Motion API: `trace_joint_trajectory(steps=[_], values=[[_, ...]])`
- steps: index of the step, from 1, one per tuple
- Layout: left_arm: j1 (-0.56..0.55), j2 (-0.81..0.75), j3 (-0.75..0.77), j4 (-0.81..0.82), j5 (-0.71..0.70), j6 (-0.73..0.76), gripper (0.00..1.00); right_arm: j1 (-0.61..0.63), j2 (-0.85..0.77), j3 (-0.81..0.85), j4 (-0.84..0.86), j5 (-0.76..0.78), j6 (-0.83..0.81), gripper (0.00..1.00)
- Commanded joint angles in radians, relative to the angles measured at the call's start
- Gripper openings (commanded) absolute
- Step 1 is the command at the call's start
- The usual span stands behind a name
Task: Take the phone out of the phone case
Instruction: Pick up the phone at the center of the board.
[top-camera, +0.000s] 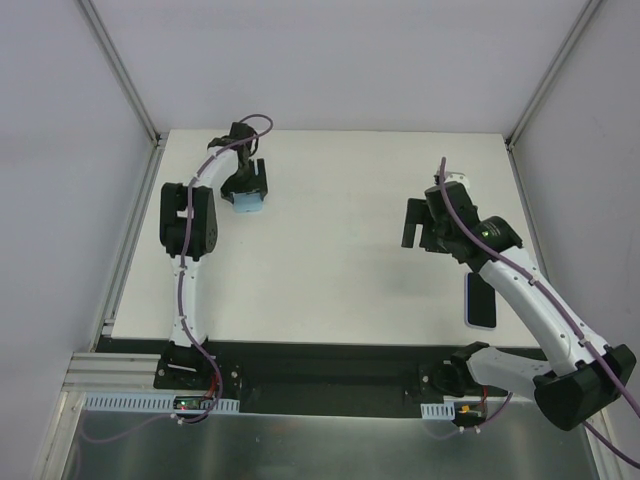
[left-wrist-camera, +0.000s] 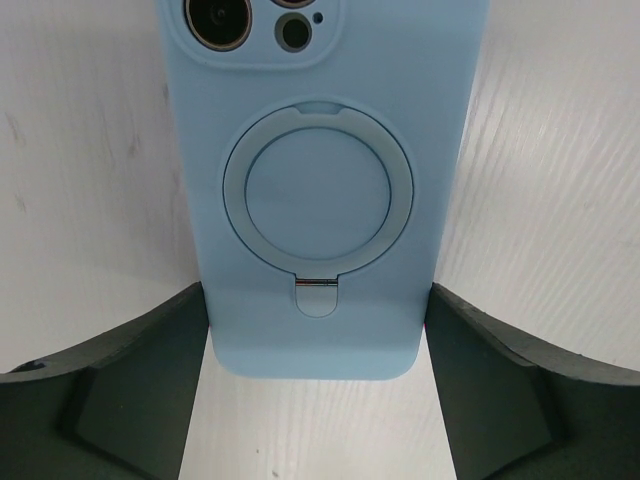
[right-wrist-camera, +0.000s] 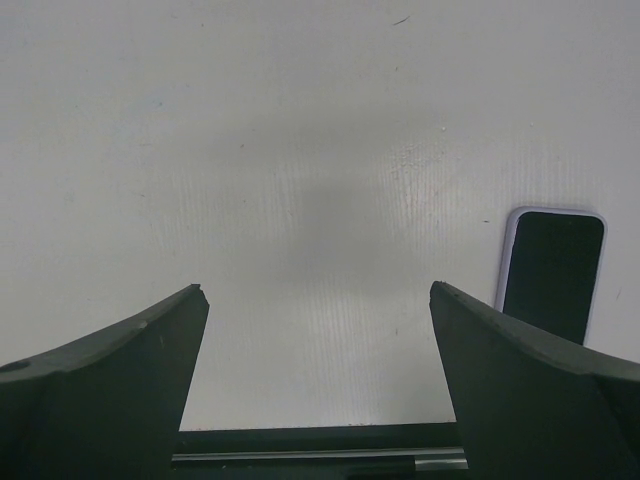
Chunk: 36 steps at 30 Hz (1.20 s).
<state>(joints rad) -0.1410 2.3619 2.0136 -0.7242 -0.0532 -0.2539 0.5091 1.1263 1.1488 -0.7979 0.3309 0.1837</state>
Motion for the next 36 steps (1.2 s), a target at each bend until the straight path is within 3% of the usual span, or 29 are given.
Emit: trace_joint_trajectory(steps=[1,10,19,24,30,36], values=[[-0.029,-0.172,-0.149,-0.049,0.024,-0.027,0.57,0.019,-0.019,-0.007,0.014,-0.006,0.026,0.96],[-0.198,-0.488,-0.671,0.118,0.050,-0.180,0.54,0.028,-0.013,-0.049,0.054,-0.098,0.066,0.96],[-0.338,-0.789,-0.978,0.216,0.131,-0.269,0.50,0.028,-0.059,-0.191,0.189,-0.286,0.261,0.96],[-0.347,-0.947,-1.058,0.246,0.219,-0.298,0.50,0.028,-0.060,-0.276,0.297,-0.371,0.378,0.96],[-0.351,-0.972,-1.090,0.266,0.283,-0.301,0.50,0.037,0.003,-0.348,0.543,-0.481,0.642,0.96],[-0.356,-0.957,-1.090,0.279,0.303,-0.309,0.50,0.075,0.259,-0.238,0.661,-0.566,0.796,0.97]])
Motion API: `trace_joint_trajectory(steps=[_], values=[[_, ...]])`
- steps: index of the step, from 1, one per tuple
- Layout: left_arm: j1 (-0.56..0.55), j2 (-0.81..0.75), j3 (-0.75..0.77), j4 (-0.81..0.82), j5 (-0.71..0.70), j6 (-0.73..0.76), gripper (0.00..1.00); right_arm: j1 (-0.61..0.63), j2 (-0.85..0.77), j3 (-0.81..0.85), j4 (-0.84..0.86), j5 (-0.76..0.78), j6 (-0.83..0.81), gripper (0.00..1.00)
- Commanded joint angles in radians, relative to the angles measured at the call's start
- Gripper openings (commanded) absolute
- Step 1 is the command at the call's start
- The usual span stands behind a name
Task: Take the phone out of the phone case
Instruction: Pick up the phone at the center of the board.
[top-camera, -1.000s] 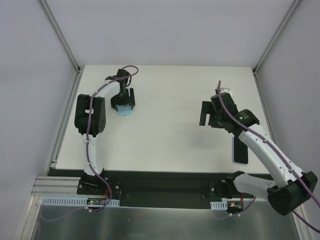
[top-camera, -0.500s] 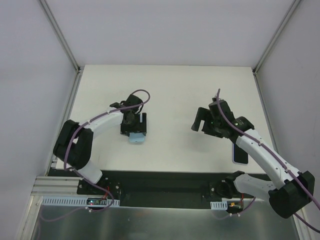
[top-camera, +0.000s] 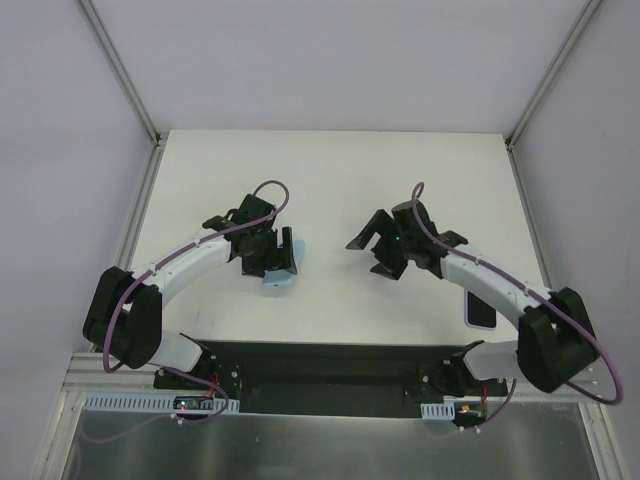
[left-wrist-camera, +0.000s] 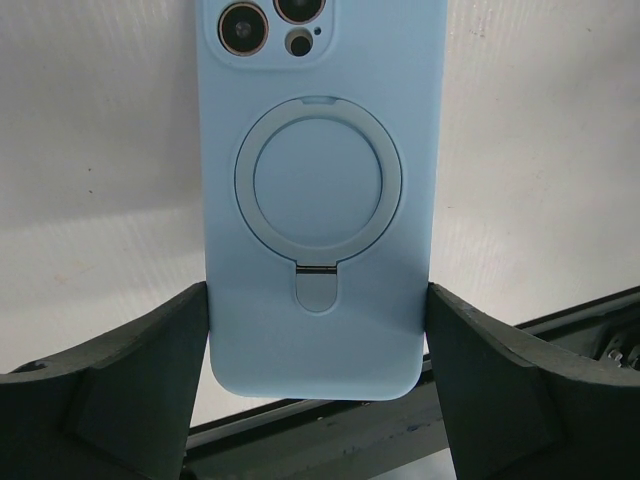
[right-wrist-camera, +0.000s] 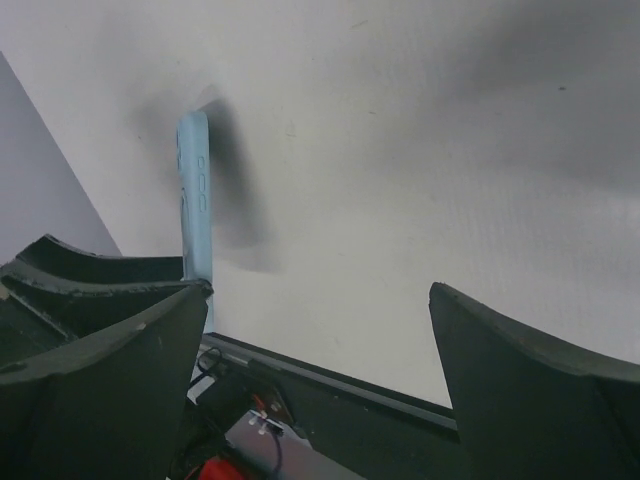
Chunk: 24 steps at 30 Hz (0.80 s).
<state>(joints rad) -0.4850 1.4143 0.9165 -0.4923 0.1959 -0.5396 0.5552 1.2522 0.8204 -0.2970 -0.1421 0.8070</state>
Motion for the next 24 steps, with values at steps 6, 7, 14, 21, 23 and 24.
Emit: trace_joint_trajectory(steps=[6,7,14,21,23,24], values=[[-0.015,-0.035,0.015,0.047,0.063,-0.026,0.51,0.101,0.363,0.140,0.421,-0.198,0.300,0.99],[-0.015,-0.038,0.013,0.047,0.066,-0.028,0.51,0.124,0.400,0.170,0.423,-0.200,0.310,0.98],[-0.015,-0.043,0.009,0.047,0.085,-0.028,0.51,0.187,0.552,0.241,0.527,-0.251,0.388,0.86],[-0.017,-0.092,-0.010,0.047,0.091,-0.031,0.52,0.196,0.624,0.295,0.535,-0.287,0.386,0.58],[-0.017,-0.106,-0.013,0.046,0.097,-0.026,0.53,0.196,0.641,0.310,0.535,-0.315,0.379,0.54],[-0.017,-0.118,-0.013,0.046,0.099,-0.023,0.53,0.196,0.654,0.330,0.535,-0.323,0.368,0.53]])
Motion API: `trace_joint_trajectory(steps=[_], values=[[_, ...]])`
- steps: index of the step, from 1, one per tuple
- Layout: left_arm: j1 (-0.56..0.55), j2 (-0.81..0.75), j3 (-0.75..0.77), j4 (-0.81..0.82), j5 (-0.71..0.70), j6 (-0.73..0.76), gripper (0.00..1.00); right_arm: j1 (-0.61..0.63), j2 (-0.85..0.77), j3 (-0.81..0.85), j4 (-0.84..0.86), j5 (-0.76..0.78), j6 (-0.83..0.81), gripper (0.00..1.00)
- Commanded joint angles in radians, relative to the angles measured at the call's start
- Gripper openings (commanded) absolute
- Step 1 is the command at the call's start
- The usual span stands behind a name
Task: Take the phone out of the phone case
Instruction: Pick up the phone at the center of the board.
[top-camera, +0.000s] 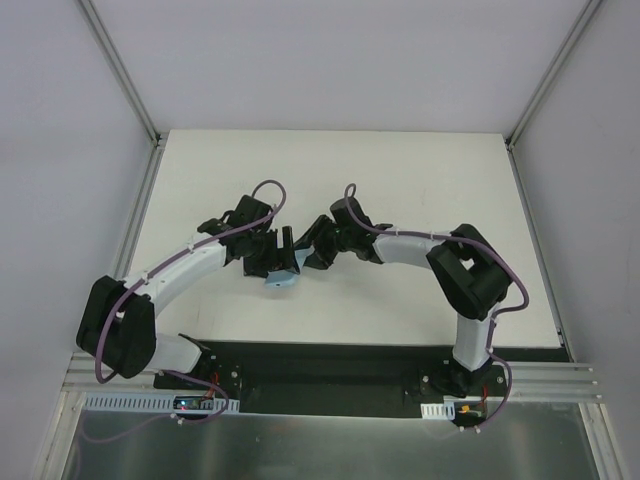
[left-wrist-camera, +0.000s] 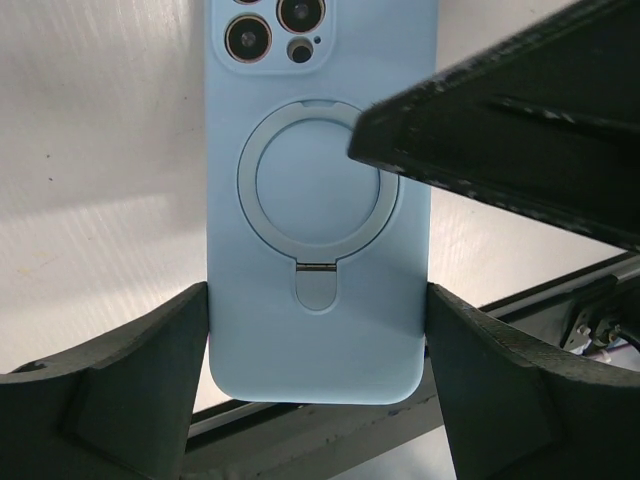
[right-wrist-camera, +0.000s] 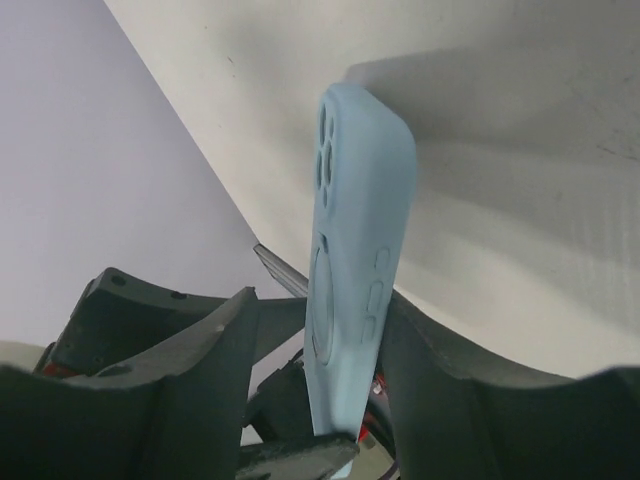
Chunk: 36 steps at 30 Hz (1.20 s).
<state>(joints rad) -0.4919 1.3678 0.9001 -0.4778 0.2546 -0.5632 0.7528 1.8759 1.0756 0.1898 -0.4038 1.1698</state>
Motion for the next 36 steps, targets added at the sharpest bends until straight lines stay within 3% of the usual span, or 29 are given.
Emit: trace_joint_trajectory(steps=[1,3,4,5,8,9,10,14,18,29,36], values=[[-0.010,-0.073,0.002,0.031,0.041,0.000,0.53,0.000,0.040,0.081,0.048,-0.076,0.001,0.49],[-0.010,-0.084,0.005,0.030,0.049,0.003,0.53,0.000,0.060,0.098,0.048,-0.087,-0.001,0.38],[-0.010,-0.085,0.003,0.030,0.051,0.005,0.54,0.000,0.061,0.102,0.048,-0.092,-0.005,0.15],[-0.010,-0.093,0.005,0.028,0.052,0.006,0.54,-0.001,0.066,0.104,0.043,-0.093,-0.007,0.02],[-0.010,-0.110,0.010,0.019,0.060,0.020,0.60,-0.003,0.057,0.109,-0.011,-0.076,-0.048,0.01],[-0.010,-0.116,0.017,0.005,0.061,0.026,0.74,-0.003,0.046,0.119,-0.057,-0.067,-0.071,0.01],[-0.010,-0.122,0.023,-0.005,0.061,0.032,0.81,-0.004,0.039,0.157,-0.117,-0.038,-0.109,0.01],[-0.025,-0.156,0.056,-0.067,0.009,0.066,0.96,-0.004,0.022,0.278,-0.477,0.026,-0.254,0.01],[-0.076,-0.164,0.100,-0.120,-0.159,0.115,0.98,-0.003,0.029,0.403,-0.760,0.115,-0.317,0.01],[-0.175,-0.133,0.203,-0.119,-0.055,0.258,0.95,-0.003,0.169,0.760,-1.398,0.253,-0.354,0.01],[-0.197,-0.124,0.243,-0.117,0.043,0.269,0.94,-0.006,0.163,0.804,-1.518,0.318,-0.355,0.01]])
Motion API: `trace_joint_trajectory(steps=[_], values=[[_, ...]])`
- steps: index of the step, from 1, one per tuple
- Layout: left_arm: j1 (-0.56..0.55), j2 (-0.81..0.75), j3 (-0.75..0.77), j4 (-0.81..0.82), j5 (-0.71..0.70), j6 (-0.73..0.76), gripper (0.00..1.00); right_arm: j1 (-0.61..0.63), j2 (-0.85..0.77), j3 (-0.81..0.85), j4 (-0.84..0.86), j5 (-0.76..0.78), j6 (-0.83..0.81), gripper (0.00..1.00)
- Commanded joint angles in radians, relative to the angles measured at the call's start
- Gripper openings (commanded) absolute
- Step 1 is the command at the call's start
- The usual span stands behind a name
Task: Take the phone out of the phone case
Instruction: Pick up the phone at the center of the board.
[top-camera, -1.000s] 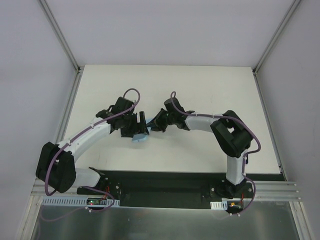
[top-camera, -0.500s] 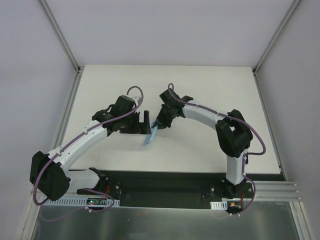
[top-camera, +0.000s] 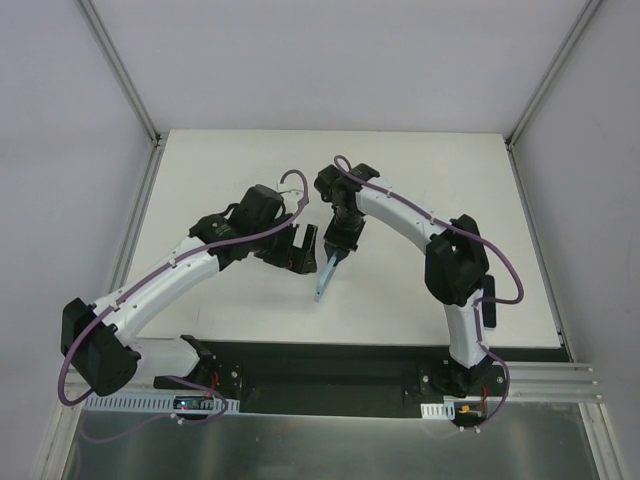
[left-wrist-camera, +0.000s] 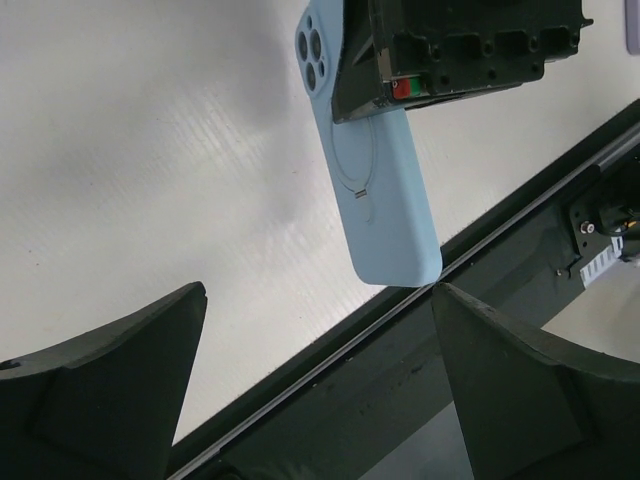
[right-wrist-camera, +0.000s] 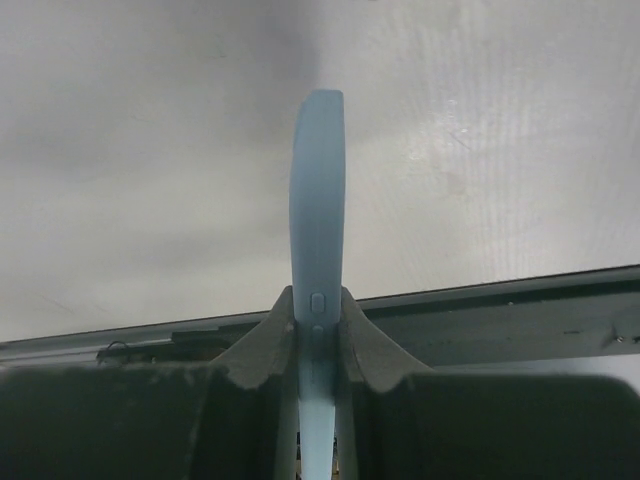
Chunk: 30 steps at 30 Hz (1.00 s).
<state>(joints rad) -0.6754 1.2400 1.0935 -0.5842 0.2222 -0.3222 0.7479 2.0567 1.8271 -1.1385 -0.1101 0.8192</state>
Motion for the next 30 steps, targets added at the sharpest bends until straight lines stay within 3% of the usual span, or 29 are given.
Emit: trace_joint_trajectory(steps=[1,10,16,30], values=[[-0.021,0.006,0.052,-0.003,0.083,0.015,0.93,-0.001,-0.020,0.054,-0.202,0.029,-0.002,0.01],[-0.104,0.078,0.083,0.038,0.077,-0.087,0.88,-0.001,-0.012,0.120,-0.305,0.089,0.017,0.01],[-0.185,0.102,0.103,0.052,-0.044,-0.149,0.82,-0.010,-0.001,0.110,-0.316,0.073,0.015,0.01],[-0.245,0.111,0.069,0.055,-0.202,-0.075,0.73,-0.042,0.013,0.129,-0.323,-0.042,-0.015,0.02]])
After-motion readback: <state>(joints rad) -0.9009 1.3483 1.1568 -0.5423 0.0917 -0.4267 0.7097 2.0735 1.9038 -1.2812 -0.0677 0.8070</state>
